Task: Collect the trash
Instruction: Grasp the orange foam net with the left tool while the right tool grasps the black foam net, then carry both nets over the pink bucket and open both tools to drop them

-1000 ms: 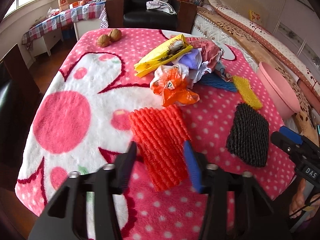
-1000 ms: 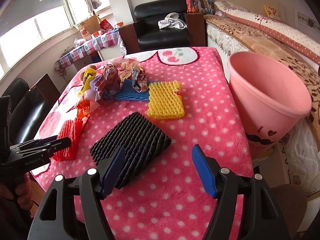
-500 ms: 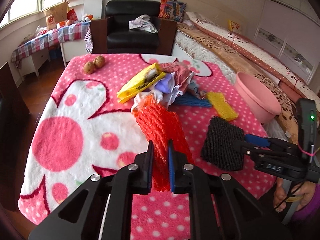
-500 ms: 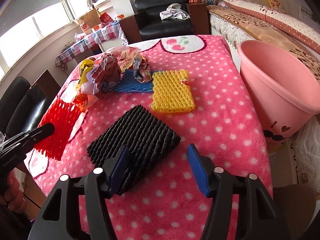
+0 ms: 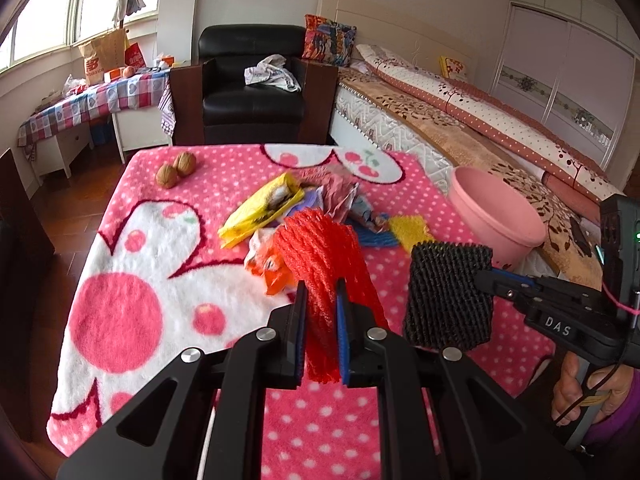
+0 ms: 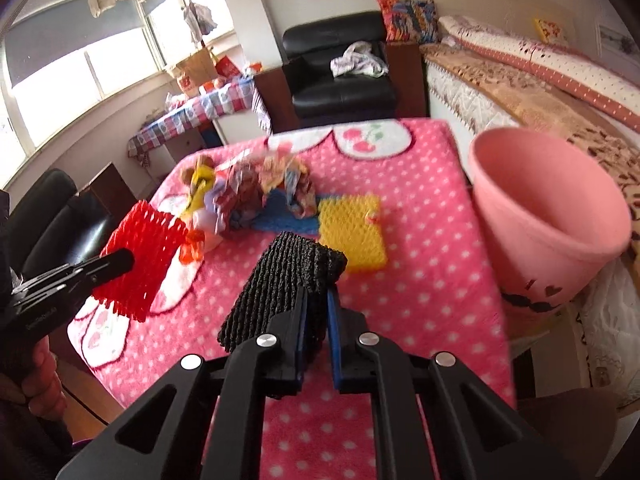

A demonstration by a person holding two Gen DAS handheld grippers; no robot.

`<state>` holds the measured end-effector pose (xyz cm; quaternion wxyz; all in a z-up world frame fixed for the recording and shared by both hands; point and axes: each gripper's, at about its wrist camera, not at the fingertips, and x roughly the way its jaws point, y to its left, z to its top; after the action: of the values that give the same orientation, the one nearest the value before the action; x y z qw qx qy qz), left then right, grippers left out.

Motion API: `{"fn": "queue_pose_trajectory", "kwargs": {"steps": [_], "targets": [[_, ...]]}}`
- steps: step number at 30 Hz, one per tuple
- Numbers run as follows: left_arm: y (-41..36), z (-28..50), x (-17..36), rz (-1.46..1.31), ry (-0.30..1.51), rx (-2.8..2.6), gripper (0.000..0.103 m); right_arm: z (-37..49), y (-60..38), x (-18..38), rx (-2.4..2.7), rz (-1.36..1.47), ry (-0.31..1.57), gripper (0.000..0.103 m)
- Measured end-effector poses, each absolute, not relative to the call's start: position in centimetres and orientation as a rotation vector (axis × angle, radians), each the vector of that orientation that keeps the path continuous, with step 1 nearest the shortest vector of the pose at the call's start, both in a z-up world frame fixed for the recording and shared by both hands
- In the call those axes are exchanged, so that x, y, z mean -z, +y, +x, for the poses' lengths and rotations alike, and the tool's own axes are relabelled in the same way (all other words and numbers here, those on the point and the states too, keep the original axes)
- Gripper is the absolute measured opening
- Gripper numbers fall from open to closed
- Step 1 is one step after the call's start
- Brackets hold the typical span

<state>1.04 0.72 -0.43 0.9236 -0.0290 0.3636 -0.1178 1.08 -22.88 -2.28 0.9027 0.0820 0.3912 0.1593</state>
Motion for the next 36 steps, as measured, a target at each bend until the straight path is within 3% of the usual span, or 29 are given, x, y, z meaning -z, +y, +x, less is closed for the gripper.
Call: {"fn": "queue_pose_trajectory", "kwargs": {"steps": [18, 28, 36], "targets": [[-13.2, 7.9, -6.1, 0.012, 0.597, 0.471, 0.012, 3.6, -36.5, -5.0, 0.049, 0.185, 0.572, 0.009], [-23.2, 13.6, -3.3, 0.068, 0.662, 0.572, 0.012, 7.7, -42.0, -2.3, 0.221, 0.160, 0.608, 0.009], [-26.8, 16.9, 0.2, 0.106, 0.735, 0.558, 0.012, 10.6, -42.2, 1.0, 0.240, 0.121, 0.664, 0.009]]}}
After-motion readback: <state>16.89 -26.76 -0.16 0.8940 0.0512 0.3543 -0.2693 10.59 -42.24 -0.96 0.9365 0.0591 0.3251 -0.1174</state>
